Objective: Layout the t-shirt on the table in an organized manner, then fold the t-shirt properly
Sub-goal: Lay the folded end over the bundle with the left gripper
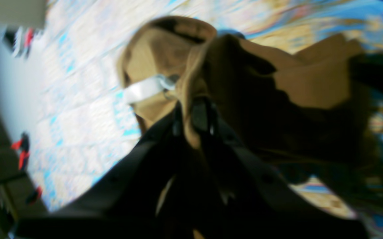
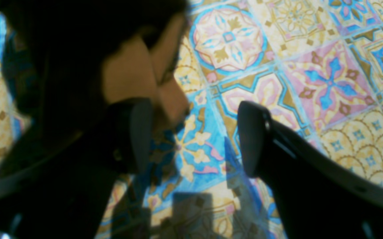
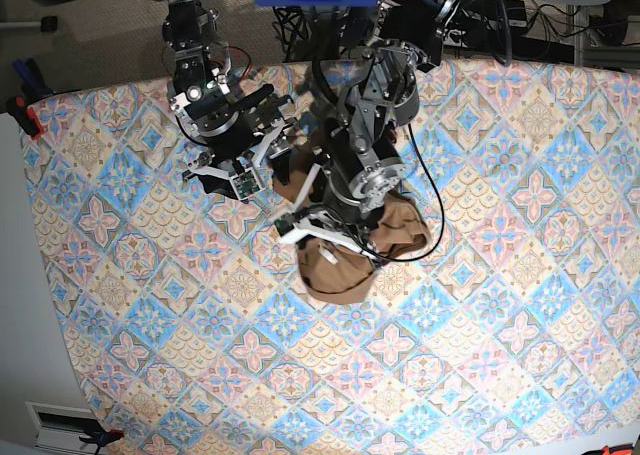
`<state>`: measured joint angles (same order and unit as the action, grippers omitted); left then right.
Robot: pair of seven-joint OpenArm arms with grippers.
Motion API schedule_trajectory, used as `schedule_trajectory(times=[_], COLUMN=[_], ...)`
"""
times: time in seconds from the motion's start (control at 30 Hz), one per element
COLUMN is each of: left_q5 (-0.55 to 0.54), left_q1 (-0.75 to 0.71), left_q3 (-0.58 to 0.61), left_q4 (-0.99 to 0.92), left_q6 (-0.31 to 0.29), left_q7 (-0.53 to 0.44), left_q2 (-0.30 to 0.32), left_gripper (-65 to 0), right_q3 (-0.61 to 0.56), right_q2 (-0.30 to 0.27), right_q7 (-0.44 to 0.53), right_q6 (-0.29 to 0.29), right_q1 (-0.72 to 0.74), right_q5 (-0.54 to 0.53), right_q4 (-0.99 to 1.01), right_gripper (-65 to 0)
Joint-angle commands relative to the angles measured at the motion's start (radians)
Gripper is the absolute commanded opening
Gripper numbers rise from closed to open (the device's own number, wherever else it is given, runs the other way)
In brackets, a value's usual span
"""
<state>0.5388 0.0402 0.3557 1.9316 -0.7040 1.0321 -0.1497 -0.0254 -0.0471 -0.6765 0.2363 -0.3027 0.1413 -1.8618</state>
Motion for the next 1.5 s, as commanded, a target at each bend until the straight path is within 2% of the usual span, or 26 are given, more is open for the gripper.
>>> schedule_trajectory(times=[0.0,0.27,0.63,0.9,1.03,1.17,1.47], left_q5=[0.008,0.008,-0.004,-0.033,-0.182,-0.303,-0.317], left_q1=[0.011,-0.036,-0.090,-0.082,-0.087,-0.079,-0.047], left_q3=[0.012,0.070,0.064,0.064,0.059,0.059,0.067], left_q4=[-0.002,-0.034,-0.179,-0.171,-0.050,0.015,0.015], left_q6=[0.006,0.006,0.006,0.006,0.006,0.006,0.006], left_q7=[-0.009,-0.013,-0.016,-0.016,-0.016,-0.016,-0.016], left_q2=[-0.007,-0.004,0.014,0.000,-0.001,0.000,0.000], left_gripper=[-65.0,-65.0,-65.0,-65.0,-54.2,-47.3,-46.1], right_q3=[0.005,0.011,0.025,0.025,0.025,0.025,0.025], right_q2=[0.002,0.002,0.002,0.002,0.002,0.002,0.000], right_q7=[0.024,0.024,0.024,0.024,0.024,0.024,0.024], right_q6=[-0.002,-0.002,-0.002,-0.002,-0.002,-0.002,-0.002], right_q1=[0.006,0.004,0.007,0.007,0.007,0.007,0.007], right_q5=[-0.006,-0.006,-0.006,-0.006,-0.006,-0.006,-0.006], right_q4=[-0.015,-0.015,-0.015,-0.015,-0.015,-0.015,-0.015], right_gripper=[-26.0,-26.0,-26.0,-26.0,-26.0,-26.0,-26.0])
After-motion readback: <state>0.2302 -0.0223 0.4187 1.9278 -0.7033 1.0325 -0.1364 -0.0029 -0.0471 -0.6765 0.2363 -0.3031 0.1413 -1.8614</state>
